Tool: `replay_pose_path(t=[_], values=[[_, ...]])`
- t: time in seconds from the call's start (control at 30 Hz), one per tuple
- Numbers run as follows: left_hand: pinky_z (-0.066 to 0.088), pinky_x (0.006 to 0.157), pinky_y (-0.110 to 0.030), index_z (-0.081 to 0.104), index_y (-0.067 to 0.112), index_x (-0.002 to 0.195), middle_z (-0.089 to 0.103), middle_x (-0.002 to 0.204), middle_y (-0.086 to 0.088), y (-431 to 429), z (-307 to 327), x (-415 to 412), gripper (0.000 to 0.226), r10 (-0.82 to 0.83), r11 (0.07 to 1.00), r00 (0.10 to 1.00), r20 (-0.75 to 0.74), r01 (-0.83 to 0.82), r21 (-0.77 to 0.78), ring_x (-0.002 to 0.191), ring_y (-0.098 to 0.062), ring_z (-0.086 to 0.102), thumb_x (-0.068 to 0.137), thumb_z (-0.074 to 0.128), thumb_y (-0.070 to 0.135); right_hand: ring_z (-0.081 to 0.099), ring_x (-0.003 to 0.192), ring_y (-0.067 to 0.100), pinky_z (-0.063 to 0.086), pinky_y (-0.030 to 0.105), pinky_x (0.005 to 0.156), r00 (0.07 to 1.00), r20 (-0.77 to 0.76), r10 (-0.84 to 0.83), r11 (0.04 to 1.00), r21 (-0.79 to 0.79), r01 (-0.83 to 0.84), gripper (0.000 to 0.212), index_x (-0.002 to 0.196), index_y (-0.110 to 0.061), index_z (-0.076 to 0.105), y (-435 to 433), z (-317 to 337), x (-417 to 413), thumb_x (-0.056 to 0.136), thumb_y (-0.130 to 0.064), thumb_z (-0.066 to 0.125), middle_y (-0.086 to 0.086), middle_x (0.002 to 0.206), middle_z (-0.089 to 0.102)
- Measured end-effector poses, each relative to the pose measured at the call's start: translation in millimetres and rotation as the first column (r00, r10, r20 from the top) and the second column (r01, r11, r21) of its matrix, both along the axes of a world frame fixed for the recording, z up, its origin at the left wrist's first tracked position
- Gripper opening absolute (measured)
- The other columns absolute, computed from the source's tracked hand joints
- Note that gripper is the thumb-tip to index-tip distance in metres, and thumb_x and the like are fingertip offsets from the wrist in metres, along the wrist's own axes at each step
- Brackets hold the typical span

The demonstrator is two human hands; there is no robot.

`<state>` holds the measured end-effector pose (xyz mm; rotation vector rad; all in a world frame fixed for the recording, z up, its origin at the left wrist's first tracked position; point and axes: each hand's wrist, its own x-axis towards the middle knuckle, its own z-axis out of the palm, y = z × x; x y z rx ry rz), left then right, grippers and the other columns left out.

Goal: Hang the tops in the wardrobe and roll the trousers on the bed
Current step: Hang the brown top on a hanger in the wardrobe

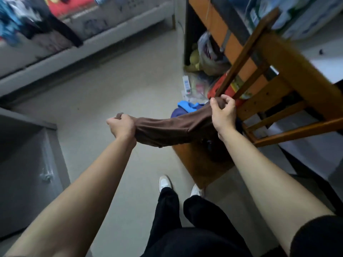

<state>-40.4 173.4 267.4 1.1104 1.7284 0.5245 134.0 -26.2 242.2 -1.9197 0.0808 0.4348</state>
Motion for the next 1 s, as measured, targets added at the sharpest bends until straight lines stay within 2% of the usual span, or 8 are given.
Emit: replay_pose_path(t=[0.2,0.33,0.47,0.57,0.67,0.73,0.87,1.0], values=[[0.045,0.073,-0.036,0.04,0.023,0.109,0.051,0.099,-0.002,29,156,-18,0.021,0.108,0.971,0.924,0.366,-0.178,0.162,0.084,-0.023,0.052,0.089,0.044,0.015,0.052,0.125,0.024,0.041,0.037,0.11,0.978,0.155,0.142,0.983,0.092,-0.158,0.045,0.136,-0.016,0.051,42,98,0,0.093,-0.013,0.061,0.005,0.129,0.055],[0.049,0.063,-0.031,0.045,0.027,0.104,0.054,0.095,-0.008,35,244,-41,0.023,0.037,0.911,0.82,0.571,-0.263,0.319,0.07,-0.02,0.056,0.096,0.046,0.005,0.032,0.142,0.032,0.03,0.033,0.113,0.897,0.128,0.423,0.905,-0.008,-0.425,0.089,0.155,-0.017,0.017,78,126,-48,0.081,-0.008,0.066,0.016,0.156,0.026],[0.054,0.053,-0.028,0.052,0.021,0.101,0.06,0.1,-0.012,32,306,-66,0.019,-0.068,0.916,0.659,0.749,-0.257,0.31,0.068,-0.015,0.066,0.101,0.043,0.005,-0.011,0.151,0.027,0.013,0.038,0.118,0.677,0.12,0.726,0.683,-0.011,-0.73,0.14,0.153,-0.036,-0.017,107,135,-146,0.063,-0.034,0.09,0.012,0.159,-0.03],[0.058,0.064,-0.031,0.054,0.016,0.105,0.06,0.106,-0.013,39,333,-91,0.017,-0.161,0.902,0.584,0.796,-0.239,0.359,0.079,-0.016,0.069,0.101,0.044,0.002,-0.025,0.145,0.013,-0.001,0.03,0.117,0.55,0.224,0.804,0.571,-0.032,-0.821,0.159,0.153,-0.031,-0.023,135,139,-210,0.043,-0.073,0.084,0.004,0.158,-0.033],[0.059,0.07,-0.032,0.055,0.014,0.107,0.063,0.106,-0.011,62,352,-130,0.019,-0.251,0.852,0.557,0.792,-0.261,0.453,0.084,-0.016,0.072,0.099,0.046,0.0,0.013,0.149,0.022,0.02,0.033,0.121,0.469,0.282,0.837,0.523,-0.162,-0.837,0.1,0.153,-0.02,0.026,174,151,-242,0.075,-0.062,0.071,0.01,0.161,0.016],[0.059,0.076,-0.035,0.059,0.019,0.107,0.063,0.112,-0.011,91,355,-166,0.02,-0.242,0.788,0.649,0.722,-0.303,0.536,0.093,-0.02,0.072,0.097,0.05,0.004,0.056,0.119,0.032,0.049,0.037,0.09,0.465,0.292,0.836,0.528,-0.2,-0.825,0.03,0.118,-0.019,0.059,196,164,-247,0.097,-0.039,0.05,0.008,0.121,0.061],[0.054,0.094,-0.045,0.06,0.031,0.095,0.066,0.111,-0.007,155,336,-266,0.021,0.011,0.621,0.885,0.466,-0.371,0.69,0.107,-0.026,0.065,0.095,0.051,0.013,0.062,0.083,0.026,0.047,0.036,0.068,0.583,0.312,0.75,0.636,-0.098,-0.765,0.021,0.09,-0.023,0.059,238,199,-251,0.097,-0.03,0.04,0.002,0.087,0.067],[0.054,0.093,-0.05,0.059,0.03,0.094,0.065,0.108,-0.008,201,277,-358,0.019,0.158,0.723,0.937,0.312,-0.325,0.61,0.101,-0.029,0.064,0.094,0.052,0.012,0.062,0.08,0.016,0.044,0.031,0.069,0.53,0.411,0.742,0.572,0.024,-0.82,0.019,0.081,-0.023,0.067,296,256,-277,0.084,-0.025,0.048,-0.006,0.081,0.07]])
